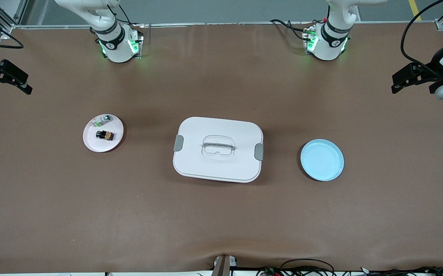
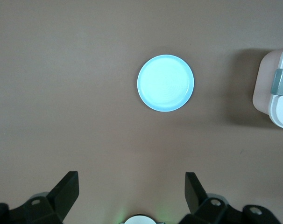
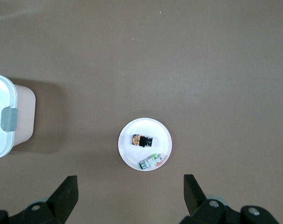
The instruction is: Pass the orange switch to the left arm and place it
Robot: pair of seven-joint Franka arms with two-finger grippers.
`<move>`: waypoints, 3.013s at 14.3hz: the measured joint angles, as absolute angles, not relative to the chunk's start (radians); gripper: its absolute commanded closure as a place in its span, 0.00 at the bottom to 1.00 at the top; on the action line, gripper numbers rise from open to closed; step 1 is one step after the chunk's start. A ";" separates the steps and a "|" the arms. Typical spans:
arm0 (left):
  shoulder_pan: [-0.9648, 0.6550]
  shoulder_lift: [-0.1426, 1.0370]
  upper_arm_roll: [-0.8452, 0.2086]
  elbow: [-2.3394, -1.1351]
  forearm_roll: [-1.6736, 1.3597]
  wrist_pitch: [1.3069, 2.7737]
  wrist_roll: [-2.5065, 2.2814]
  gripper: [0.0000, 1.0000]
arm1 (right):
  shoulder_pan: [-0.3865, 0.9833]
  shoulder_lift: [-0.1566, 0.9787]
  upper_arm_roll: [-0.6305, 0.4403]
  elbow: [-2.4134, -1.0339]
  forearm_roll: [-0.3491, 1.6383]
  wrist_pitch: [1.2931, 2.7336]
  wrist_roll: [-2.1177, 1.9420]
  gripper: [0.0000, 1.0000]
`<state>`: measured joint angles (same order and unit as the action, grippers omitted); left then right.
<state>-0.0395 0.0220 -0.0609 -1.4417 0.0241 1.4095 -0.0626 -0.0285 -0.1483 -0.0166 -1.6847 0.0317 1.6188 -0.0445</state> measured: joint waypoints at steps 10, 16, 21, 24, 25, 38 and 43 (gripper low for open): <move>-0.039 0.023 -0.061 -1.444 0.024 1.404 -0.063 0.00 | -0.028 -0.145 -0.016 -1.685 0.032 1.587 -0.045 0.00; -0.039 0.029 -0.061 -1.446 0.024 1.404 -0.063 0.00 | -0.020 -0.078 -0.015 -1.690 0.032 1.498 -0.045 0.00; -0.039 0.029 -0.061 -1.445 0.024 1.404 -0.063 0.00 | -0.017 -0.033 -0.015 -1.834 0.032 1.616 -0.045 0.00; -0.039 0.028 -0.061 -1.444 0.024 1.404 -0.063 0.00 | -0.017 -0.031 -0.016 -1.938 0.032 1.731 -0.044 0.00; -0.039 0.028 -0.061 -1.444 0.024 1.404 -0.063 0.00 | -0.017 -0.031 -0.016 -1.976 0.032 1.775 -0.043 0.00; -0.040 0.031 -0.061 -1.445 0.024 1.405 -0.063 0.00 | -0.017 0.125 -0.018 -2.304 0.033 2.385 0.029 0.00; -0.040 0.032 -0.061 -1.445 0.024 1.405 -0.063 0.00 | -0.010 0.210 -0.017 -2.303 0.031 2.427 0.054 0.00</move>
